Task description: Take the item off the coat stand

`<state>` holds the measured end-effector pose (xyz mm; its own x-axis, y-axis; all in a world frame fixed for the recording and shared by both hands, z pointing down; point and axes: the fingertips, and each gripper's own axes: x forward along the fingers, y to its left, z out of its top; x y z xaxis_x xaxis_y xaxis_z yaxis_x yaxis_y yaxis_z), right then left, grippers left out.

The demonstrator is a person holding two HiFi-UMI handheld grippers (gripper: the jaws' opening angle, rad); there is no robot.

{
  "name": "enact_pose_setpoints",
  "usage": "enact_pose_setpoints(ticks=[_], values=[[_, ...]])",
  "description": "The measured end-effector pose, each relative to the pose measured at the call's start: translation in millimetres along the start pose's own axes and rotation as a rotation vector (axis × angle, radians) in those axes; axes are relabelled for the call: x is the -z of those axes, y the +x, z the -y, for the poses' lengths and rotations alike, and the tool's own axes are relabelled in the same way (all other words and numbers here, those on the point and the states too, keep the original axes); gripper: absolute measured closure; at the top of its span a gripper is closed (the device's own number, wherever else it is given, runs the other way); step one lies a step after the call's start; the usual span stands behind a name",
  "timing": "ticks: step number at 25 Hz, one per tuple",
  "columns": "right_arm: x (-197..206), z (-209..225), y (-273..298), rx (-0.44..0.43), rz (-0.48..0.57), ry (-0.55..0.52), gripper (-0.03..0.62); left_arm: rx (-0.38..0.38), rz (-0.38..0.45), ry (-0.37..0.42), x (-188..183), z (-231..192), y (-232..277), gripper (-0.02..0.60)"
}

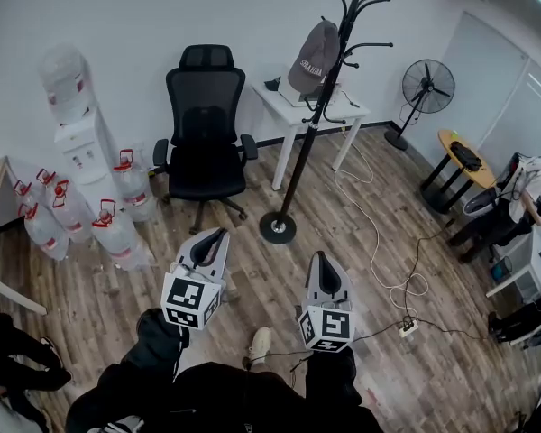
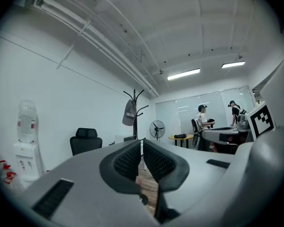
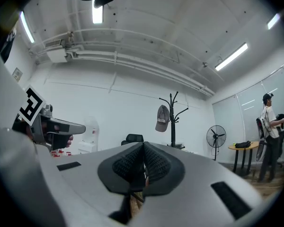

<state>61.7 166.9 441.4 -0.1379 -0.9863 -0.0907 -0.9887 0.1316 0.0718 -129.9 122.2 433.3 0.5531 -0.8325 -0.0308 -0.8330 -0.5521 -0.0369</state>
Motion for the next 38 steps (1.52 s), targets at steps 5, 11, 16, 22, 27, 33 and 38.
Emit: enact_pose_setpoints(ticks=[5,11,16,22,27,33,38], values=[[8,44,61,-0.039,-0.01,0.011,0.577,-0.024,-0.009,0.012,-3,3,67,0.546],[18,89,125,-0.083,-0.021,0.017,0.577,-0.068,-0.028,0.005,1,-2,138,0.546],[25,128,166,-0.114,-0.022,0.025,0.577,-0.092,-0.037,-0.005,4,3,189,0.546],[34,163,201,-0.139,-0.02,0.041,0.577,-0.121,-0.052,-0.004,10,10,232,0.546],[43,179,221,-0.153,-0.02,0.071,0.577,-0.132,-0.069,0.011,13,10,258,0.546],[51,191,251,-0.157,-0.028,0.092,0.577,-0.128,-0.084,0.018,15,4,288,0.546],[56,194,285,-0.15,-0.027,0.083,0.577,-0.115,-0.078,0.012,19,-16,320,0.546]])
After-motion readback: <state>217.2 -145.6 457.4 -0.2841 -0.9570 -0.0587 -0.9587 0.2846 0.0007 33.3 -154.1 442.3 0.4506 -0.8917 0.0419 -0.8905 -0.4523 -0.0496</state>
